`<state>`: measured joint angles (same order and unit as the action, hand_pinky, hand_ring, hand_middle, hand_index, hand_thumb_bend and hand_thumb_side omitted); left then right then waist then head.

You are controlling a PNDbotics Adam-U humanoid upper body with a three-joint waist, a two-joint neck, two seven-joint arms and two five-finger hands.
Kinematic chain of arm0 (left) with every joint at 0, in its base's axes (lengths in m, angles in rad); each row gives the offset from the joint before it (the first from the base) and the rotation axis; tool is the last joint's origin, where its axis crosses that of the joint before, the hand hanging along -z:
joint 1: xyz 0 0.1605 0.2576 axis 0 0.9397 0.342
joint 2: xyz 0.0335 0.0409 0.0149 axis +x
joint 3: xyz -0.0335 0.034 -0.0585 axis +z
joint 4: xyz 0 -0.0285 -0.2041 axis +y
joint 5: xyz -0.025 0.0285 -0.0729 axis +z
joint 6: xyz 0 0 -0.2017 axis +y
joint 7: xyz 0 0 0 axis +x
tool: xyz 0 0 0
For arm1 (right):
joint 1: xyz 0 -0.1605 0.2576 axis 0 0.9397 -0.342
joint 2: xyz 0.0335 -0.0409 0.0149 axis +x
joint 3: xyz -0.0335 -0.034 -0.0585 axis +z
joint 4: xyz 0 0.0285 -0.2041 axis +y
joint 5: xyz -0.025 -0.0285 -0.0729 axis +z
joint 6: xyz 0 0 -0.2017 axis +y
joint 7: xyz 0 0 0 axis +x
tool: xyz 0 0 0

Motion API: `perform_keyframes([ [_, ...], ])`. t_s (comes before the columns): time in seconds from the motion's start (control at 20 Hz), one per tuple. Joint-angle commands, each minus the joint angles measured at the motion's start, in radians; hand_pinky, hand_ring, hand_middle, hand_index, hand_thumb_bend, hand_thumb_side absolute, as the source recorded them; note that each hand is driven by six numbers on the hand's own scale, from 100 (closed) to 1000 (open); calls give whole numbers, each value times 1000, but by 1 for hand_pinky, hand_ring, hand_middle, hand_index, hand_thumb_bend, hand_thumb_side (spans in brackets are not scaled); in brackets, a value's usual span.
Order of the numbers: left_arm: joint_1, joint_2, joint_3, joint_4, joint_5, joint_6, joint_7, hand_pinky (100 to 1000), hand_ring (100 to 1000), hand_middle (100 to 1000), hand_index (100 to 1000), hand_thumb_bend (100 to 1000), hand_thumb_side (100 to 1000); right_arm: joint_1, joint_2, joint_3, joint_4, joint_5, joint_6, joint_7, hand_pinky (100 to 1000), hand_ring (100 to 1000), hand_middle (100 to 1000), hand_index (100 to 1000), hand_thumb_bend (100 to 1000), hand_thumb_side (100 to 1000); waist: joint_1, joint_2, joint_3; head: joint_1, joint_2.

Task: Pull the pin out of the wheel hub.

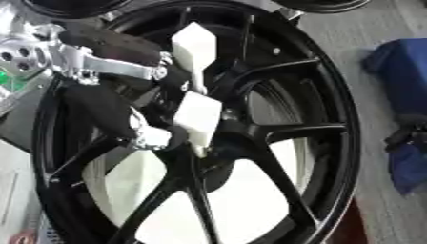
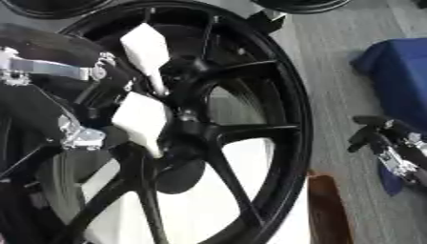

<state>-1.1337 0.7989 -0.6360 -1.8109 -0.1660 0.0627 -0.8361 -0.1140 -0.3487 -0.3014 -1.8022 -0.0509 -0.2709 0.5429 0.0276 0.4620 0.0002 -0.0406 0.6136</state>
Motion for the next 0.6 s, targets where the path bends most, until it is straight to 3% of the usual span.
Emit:
perform_keyframes([
  [0.05,-19,2,3,-8,2,-6,-6,834,786,671,829,221,755,-4,-14,-3,-10,3,1,-2,751,581,576,835,100,698,-4,-20,-1,3,-14],
  [0.6,-36,-27,-14,2,-36,-16,-33,862,824,712,839,296,772,-3,-12,-4,-8,5,4,-1,750,579,574,832,100,697,-3,-21,-3,3,-17],
])
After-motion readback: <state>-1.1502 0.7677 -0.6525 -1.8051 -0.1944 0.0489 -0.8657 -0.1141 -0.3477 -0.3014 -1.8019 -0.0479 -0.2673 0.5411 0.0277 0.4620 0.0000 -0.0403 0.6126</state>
